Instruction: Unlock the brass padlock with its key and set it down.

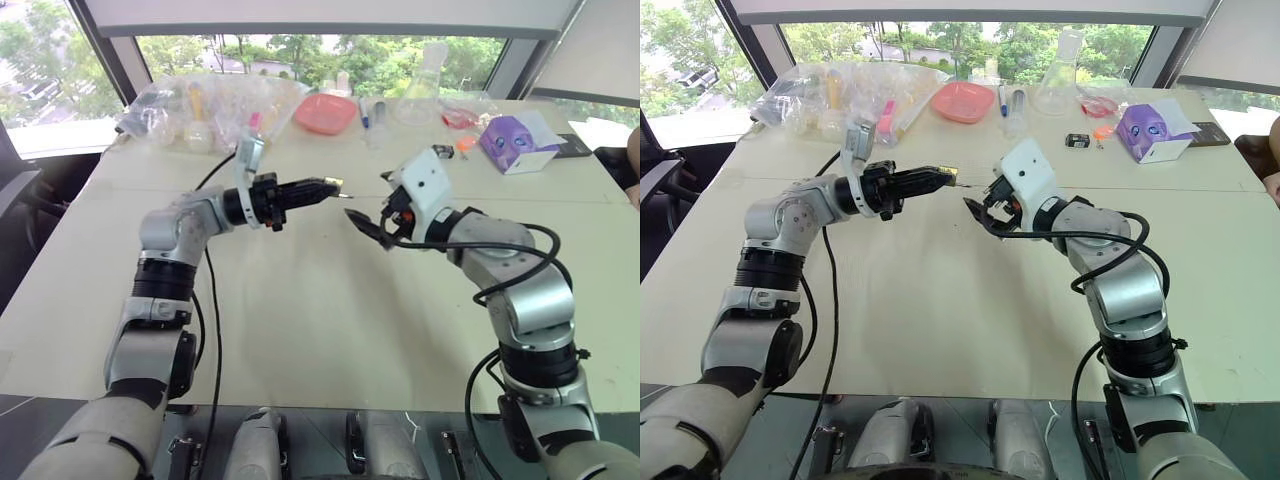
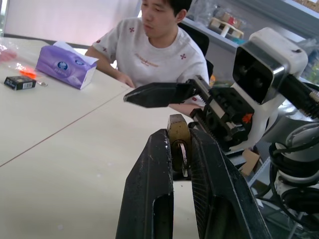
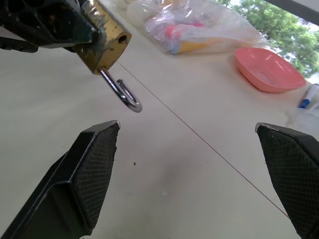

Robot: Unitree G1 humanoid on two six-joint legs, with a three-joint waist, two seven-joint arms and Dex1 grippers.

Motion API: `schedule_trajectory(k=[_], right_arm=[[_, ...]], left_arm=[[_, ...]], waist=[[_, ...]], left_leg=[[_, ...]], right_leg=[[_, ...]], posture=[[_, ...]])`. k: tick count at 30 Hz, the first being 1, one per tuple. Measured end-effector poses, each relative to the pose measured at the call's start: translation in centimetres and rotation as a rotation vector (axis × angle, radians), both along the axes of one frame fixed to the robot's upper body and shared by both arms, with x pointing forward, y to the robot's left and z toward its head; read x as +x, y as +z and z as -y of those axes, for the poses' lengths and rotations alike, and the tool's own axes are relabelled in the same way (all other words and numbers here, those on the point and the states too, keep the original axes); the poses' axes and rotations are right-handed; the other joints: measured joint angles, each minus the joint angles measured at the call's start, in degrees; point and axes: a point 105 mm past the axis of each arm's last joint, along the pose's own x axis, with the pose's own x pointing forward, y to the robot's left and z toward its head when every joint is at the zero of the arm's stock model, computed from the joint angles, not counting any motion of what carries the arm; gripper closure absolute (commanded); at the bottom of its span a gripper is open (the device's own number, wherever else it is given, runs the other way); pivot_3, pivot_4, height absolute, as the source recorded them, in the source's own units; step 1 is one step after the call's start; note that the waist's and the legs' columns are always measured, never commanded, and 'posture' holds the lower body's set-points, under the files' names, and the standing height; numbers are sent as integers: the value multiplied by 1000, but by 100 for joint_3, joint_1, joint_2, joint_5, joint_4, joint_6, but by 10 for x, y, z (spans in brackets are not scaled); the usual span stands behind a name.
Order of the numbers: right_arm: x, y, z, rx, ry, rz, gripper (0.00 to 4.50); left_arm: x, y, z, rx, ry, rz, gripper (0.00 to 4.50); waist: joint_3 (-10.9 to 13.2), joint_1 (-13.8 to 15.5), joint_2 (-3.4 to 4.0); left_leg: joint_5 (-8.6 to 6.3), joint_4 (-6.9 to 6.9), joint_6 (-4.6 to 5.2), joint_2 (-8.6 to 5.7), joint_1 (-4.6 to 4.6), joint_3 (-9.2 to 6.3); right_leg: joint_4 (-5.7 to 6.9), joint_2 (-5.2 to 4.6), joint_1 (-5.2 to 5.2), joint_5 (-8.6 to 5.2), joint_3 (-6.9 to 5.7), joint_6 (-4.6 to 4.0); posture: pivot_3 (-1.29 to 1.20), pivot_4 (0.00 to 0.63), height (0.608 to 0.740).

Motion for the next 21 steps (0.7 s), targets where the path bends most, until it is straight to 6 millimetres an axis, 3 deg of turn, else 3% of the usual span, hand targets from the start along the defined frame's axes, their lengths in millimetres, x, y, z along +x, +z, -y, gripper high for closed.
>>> schedule_trajectory(k=[4,7,11,18,21], right_arm=[[8,-6,20,-54,-96,6,40],[14,5,26,-16,-141,38,40],[15,22,17,57,-111,76,40],[4,14,-9,83,22,26,40],[2,12,-10,75,36,21,40]], left_arm=[[0,0,-1,2,1,2,4500],[0,-1,0,4,-3,1,4500],[0,-1,0,6,-5,-1,4500],[-4,-3,0,-6,-23,-15,4500],[-4,-3,0,-3,-26,-29,4500]], waist=[[0,-17,0],[0,-33,0],[0,-19,0],[0,-5,0],[0,-10,0]], left_leg=[[-2,-1,3,1,0,0],[-1,-3,2,3,0,0],[-1,-2,2,3,0,1],[-1,-1,3,1,-2,-2],[-1,-1,3,1,-2,-2]], right_leg=[[-3,1,0,0,1,0],[0,4,-4,0,1,0],[-1,3,-3,0,1,0],[-3,0,-2,0,1,0],[-3,1,-2,0,1,0]], posture=[[0,150,733],[0,150,733],[0,150,733],[0,150,733],[0,150,733]])
